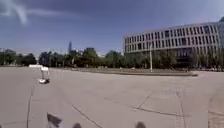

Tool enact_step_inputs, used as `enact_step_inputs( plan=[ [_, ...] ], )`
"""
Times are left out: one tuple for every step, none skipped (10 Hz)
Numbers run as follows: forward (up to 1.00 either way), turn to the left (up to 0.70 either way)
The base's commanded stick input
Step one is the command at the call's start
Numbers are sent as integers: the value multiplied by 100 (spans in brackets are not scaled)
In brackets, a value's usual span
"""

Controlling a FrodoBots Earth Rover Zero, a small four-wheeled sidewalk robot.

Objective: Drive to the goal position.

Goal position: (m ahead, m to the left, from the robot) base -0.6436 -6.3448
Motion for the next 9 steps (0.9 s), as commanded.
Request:
enact_step_inputs(
  plan=[
    [70, 26],
    [70, 26],
    [70, 26],
    [70, 26],
    [70, 26],
    [70, 26],
    [70, 26],
    [70, 26],
    [70, 26]
  ],
)
